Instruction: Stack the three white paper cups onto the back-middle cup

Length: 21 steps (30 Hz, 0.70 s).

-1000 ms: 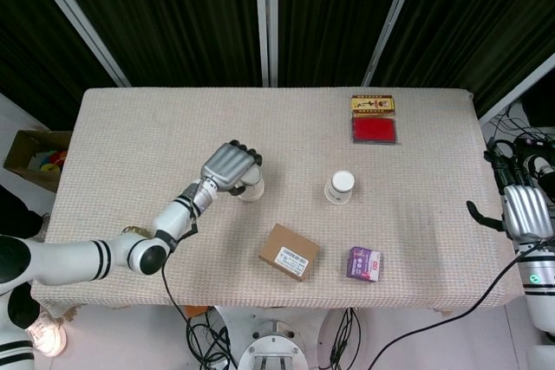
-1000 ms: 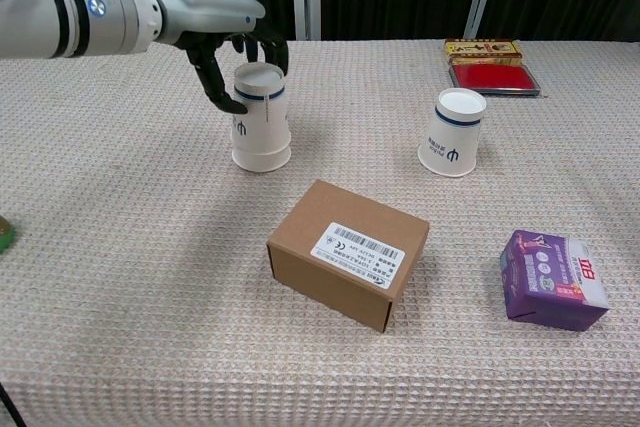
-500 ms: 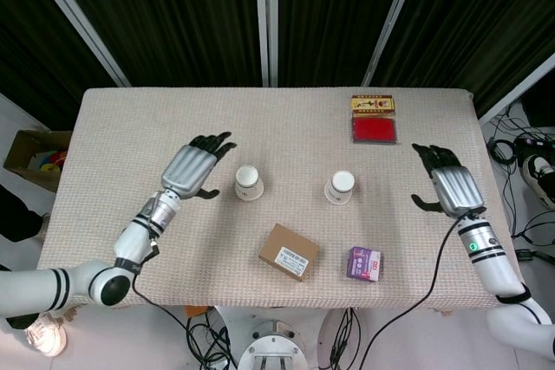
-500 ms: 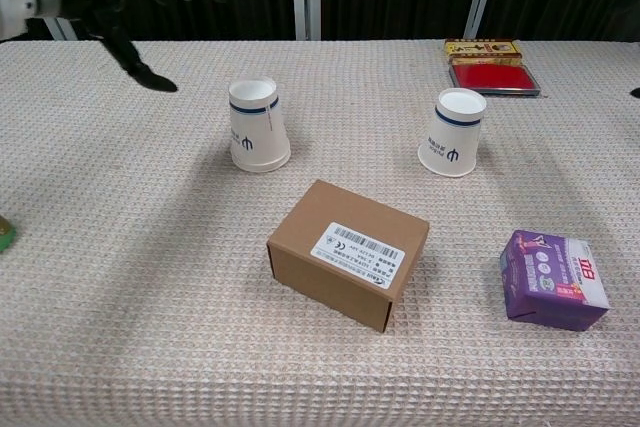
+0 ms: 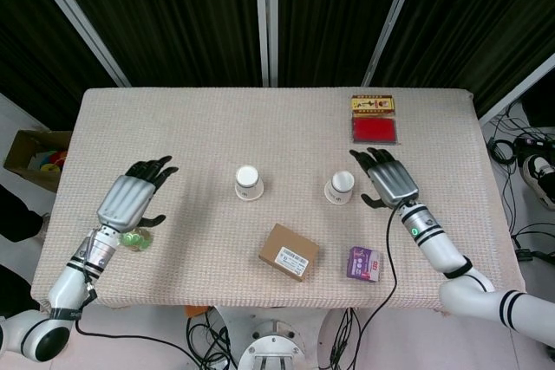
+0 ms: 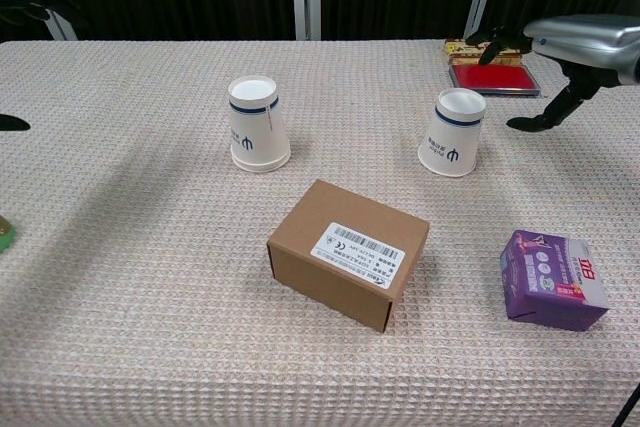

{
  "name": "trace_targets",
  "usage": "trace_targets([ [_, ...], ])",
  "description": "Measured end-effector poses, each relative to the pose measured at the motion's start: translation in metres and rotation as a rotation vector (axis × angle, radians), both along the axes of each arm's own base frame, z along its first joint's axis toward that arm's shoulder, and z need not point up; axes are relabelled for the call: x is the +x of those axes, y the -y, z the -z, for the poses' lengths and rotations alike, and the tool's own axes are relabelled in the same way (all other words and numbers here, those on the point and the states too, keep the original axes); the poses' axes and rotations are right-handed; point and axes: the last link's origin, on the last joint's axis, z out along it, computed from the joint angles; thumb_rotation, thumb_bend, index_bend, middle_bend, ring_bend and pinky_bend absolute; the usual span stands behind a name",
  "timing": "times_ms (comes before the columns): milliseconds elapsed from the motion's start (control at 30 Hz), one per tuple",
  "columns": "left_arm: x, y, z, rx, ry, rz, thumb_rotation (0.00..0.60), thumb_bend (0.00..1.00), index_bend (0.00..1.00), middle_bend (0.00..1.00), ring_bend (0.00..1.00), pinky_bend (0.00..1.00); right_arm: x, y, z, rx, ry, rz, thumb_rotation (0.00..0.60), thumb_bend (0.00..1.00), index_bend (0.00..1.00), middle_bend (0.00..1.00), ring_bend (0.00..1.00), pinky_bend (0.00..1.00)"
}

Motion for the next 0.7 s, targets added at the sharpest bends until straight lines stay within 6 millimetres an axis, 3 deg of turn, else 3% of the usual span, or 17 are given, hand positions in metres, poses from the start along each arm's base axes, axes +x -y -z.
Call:
trace_targets([
  [400,-0.002,0.025,-0.003,0.015,0.016,0.066,0.6,0.15,0.17,0.07,0.12,0.16,0.015,0.006,0.025,0.038,-0.015,-0.035,0.6,0.31,0.2,0.26,0.09,0.2],
  [600,-0.006,0.029,-0.004,0.02,0.03,0.056,0.6,0.15,0.17,0.07,0.12,0.17,0.02,0.006,0.029,0.028,-0.012,-0.064,0.6,0.42,0.43,0.45,0.25,0.28],
  [700,-0.009,0.032,-0.005,0.022,0.042,0.047,0.6,0.15,0.17,0.07,0.12,0.16,0.024,0.005,0.024,0.004,0.002,-0.09,0.6,0.42,0.46,0.47,0.27,0.3],
])
